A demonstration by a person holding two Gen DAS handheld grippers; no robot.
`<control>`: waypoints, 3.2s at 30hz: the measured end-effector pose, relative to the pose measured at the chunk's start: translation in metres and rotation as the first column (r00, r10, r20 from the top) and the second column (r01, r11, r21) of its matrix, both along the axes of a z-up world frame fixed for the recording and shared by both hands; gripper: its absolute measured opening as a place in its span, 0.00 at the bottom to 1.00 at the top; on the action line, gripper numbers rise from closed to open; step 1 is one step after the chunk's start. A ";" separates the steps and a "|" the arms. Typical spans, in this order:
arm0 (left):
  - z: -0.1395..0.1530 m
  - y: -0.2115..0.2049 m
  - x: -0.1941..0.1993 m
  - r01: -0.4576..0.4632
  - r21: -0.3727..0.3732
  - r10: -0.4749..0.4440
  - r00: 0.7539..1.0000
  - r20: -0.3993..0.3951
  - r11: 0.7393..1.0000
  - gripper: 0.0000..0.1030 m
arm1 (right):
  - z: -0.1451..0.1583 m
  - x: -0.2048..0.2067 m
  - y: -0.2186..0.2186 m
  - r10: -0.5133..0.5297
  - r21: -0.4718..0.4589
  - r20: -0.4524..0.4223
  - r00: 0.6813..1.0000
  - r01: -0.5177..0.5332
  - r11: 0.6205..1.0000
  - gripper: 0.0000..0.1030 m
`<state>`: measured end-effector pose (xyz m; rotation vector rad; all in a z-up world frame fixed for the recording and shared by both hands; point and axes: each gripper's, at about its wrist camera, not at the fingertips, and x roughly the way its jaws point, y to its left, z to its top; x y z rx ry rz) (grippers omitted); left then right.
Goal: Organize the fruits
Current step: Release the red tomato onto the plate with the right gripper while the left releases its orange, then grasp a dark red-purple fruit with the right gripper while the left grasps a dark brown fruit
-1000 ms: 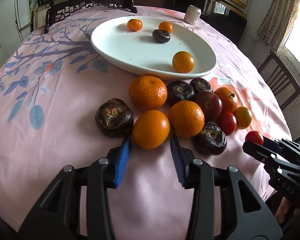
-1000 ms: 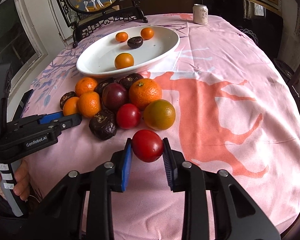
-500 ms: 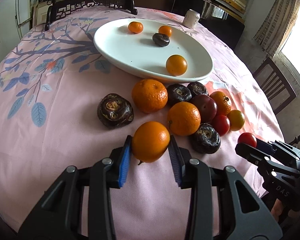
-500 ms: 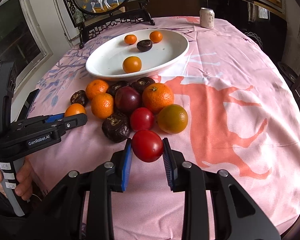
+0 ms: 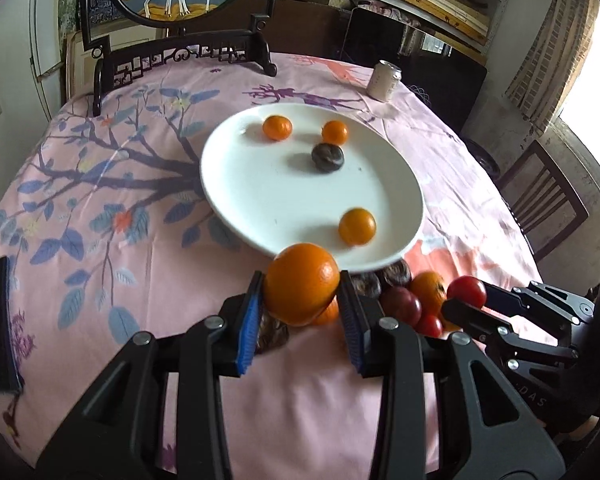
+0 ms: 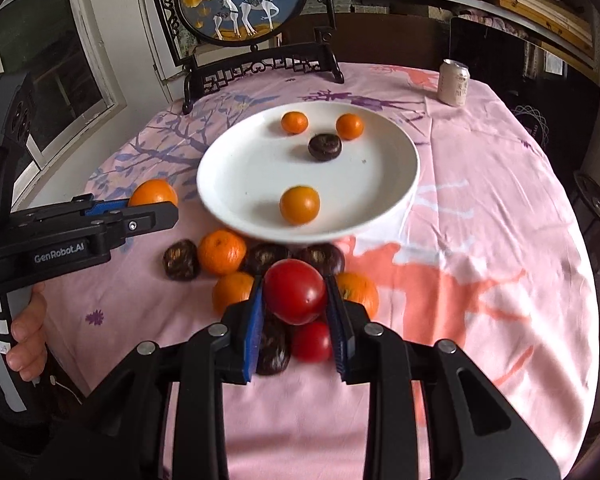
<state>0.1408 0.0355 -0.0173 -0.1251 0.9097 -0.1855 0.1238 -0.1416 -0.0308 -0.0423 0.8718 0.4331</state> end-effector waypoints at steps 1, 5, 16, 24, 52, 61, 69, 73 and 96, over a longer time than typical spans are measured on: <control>0.004 0.002 0.017 -0.013 0.005 0.013 1.000 -0.005 1.000 0.36 | 0.005 0.014 0.004 0.014 -0.001 0.004 1.000 -0.014 1.000 0.29; 0.007 0.006 0.081 -0.056 0.019 0.057 0.998 -0.036 0.998 0.36 | 0.014 0.070 0.015 0.003 -0.061 0.025 1.000 -0.002 0.998 0.29; -0.037 -0.004 0.187 -0.080 0.029 0.084 0.983 -0.165 0.996 0.36 | -0.028 0.191 0.013 -0.058 -0.096 -0.108 0.992 0.048 0.994 0.29; -0.036 -0.004 0.205 -0.081 0.037 0.086 0.983 -0.160 0.996 0.60 | -0.029 0.206 0.019 -0.066 -0.136 -0.084 0.994 0.054 0.989 0.56; -0.020 -0.005 -0.071 -0.123 0.088 0.118 0.991 0.060 0.988 0.86 | -0.007 -0.056 -0.007 -0.146 -0.053 0.048 0.988 0.149 0.987 0.70; -0.016 0.003 -0.082 -0.132 0.107 0.123 0.989 0.087 0.985 0.86 | -0.002 -0.071 -0.011 -0.145 -0.045 0.083 0.986 0.149 0.988 0.85; -0.037 0.020 -0.081 -0.143 0.141 0.138 0.989 0.043 0.980 0.88 | -0.034 -0.080 0.012 -0.004 0.032 -0.001 1.000 0.004 0.999 0.85; -0.043 0.031 -0.079 -0.160 0.129 0.158 0.987 0.027 0.979 0.88 | -0.045 -0.067 0.024 0.003 0.015 -0.024 1.000 -0.002 1.000 0.77; -0.080 0.010 -0.016 -0.110 0.168 0.119 0.992 -0.049 0.980 0.84 | -0.058 -0.060 -0.006 -0.104 -0.031 -0.071 0.992 0.102 0.994 0.40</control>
